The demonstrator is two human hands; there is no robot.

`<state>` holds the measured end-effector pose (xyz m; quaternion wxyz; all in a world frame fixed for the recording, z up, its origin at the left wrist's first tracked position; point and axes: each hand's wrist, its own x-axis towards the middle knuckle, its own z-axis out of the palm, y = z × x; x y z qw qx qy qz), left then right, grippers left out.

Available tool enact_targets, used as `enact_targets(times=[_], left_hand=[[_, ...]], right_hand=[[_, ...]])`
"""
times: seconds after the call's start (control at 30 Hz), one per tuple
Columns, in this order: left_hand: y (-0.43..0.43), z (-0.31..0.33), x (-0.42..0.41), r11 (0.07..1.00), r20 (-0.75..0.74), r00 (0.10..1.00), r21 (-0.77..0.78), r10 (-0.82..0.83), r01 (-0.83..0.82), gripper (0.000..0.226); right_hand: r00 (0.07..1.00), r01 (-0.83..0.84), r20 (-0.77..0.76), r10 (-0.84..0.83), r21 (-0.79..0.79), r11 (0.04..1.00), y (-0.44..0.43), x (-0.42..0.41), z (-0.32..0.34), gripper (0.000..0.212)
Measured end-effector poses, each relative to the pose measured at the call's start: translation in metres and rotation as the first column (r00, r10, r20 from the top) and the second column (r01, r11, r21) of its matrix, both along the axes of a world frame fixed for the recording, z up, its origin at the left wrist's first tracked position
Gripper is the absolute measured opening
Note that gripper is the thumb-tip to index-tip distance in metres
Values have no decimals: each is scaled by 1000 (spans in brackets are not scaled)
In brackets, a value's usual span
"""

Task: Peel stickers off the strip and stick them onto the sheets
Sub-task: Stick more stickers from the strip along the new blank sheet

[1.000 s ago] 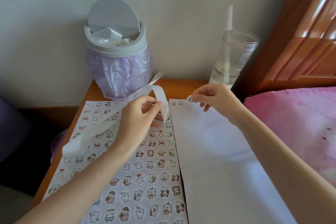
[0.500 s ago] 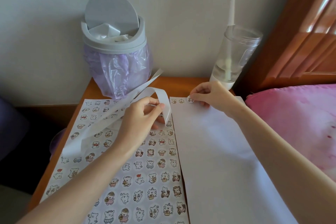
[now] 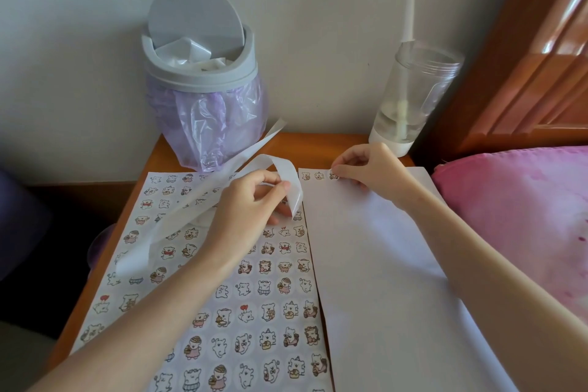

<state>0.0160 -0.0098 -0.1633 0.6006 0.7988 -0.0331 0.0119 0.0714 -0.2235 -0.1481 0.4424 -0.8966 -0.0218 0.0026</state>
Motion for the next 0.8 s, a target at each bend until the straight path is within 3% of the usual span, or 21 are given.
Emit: enact_targets(times=[0.8], left_hand=[[0, -2, 1, 1000, -1, 1000, 18, 2, -2, 13]], right_hand=[[996, -14, 89, 17, -33, 999, 2, 1, -7, 14]])
